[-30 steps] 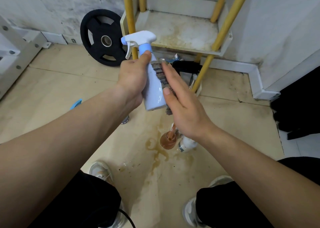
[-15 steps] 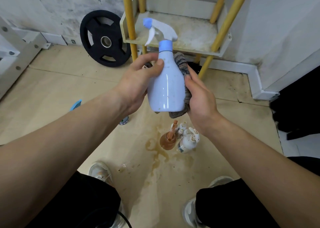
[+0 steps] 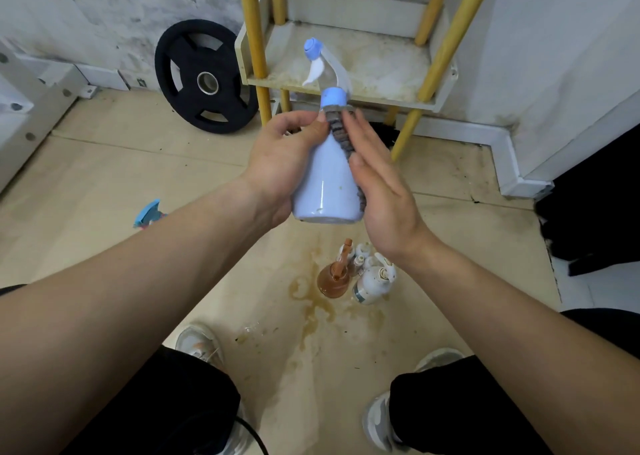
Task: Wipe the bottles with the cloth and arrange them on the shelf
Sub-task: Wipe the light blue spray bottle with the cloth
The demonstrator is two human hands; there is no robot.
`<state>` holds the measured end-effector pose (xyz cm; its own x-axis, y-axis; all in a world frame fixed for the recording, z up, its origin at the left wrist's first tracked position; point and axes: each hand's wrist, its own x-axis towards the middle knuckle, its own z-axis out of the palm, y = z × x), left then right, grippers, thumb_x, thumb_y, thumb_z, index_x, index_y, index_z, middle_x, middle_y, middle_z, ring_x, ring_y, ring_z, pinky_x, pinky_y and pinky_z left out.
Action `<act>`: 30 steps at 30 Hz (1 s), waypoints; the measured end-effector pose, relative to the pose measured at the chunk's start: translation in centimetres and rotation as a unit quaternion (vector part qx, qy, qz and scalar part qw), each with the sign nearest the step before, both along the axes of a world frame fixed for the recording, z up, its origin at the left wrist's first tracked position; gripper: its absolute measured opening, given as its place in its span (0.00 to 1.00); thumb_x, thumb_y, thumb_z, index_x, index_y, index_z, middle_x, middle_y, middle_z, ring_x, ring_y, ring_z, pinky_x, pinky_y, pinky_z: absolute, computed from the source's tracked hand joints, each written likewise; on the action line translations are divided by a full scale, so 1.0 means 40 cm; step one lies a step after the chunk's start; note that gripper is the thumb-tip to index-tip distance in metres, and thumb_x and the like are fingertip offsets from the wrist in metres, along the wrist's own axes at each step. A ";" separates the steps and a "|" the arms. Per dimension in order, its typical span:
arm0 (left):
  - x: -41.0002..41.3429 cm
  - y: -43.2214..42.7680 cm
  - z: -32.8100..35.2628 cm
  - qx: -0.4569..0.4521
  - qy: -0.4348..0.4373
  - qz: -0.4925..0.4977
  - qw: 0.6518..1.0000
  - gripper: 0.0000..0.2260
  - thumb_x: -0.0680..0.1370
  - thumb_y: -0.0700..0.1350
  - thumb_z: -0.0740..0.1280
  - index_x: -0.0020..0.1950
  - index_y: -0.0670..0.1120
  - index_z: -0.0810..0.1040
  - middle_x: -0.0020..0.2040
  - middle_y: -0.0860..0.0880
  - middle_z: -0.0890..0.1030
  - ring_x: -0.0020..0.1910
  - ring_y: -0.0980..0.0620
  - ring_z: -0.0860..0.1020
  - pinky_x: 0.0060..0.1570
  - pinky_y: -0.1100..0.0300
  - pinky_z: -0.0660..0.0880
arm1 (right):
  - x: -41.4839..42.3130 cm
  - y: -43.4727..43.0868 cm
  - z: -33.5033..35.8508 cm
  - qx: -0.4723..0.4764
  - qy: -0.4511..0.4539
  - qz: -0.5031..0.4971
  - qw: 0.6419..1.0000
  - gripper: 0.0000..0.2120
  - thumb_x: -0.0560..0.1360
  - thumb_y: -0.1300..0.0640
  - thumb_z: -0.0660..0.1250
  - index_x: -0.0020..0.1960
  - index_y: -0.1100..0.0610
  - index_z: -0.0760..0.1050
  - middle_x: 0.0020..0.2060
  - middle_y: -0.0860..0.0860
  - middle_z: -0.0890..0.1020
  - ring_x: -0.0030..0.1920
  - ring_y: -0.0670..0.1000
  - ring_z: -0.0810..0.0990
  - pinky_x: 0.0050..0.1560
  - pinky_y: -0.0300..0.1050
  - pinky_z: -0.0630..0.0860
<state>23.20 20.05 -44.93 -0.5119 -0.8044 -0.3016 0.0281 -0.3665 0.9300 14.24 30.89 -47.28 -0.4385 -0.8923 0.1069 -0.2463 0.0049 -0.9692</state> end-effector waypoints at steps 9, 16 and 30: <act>0.031 -0.060 0.010 0.115 -0.010 0.077 0.990 0.17 0.77 0.47 0.73 0.61 0.37 0.81 0.54 0.39 0.85 0.51 0.40 0.86 0.50 0.42 0.83 | 0.040 0.024 -0.038 0.013 0.308 0.075 0.949 0.27 0.83 0.50 0.51 0.81 0.53 0.60 0.83 0.50 0.53 0.83 0.57 0.46 0.81 0.60 0.49; 0.052 -0.053 0.046 0.192 -0.022 -0.012 0.981 0.16 0.82 0.52 0.65 0.61 0.42 0.80 0.52 0.42 0.86 0.46 0.43 0.86 0.40 0.50 0.83 | 0.023 0.018 -0.036 -0.047 0.437 0.092 0.893 0.23 0.83 0.55 0.55 0.78 0.55 0.66 0.80 0.57 0.62 0.81 0.64 0.53 0.79 0.64 0.54; 0.017 0.018 -0.004 0.100 -0.008 -0.083 0.992 0.17 0.79 0.43 0.60 0.64 0.44 0.82 0.58 0.46 0.84 0.55 0.43 0.82 0.61 0.48 0.78 | -0.038 -0.022 -0.002 0.020 -0.232 -0.095 0.968 0.17 0.87 0.60 0.54 0.72 0.53 0.71 0.46 0.39 0.87 0.44 0.38 0.84 0.46 0.33 0.79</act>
<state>23.87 20.75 -45.07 -0.6252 -0.6332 -0.4563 -0.0623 -0.5423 0.8379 12.73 30.02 -47.38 -0.5882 -0.7897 -0.1744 0.2248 0.0475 -0.9733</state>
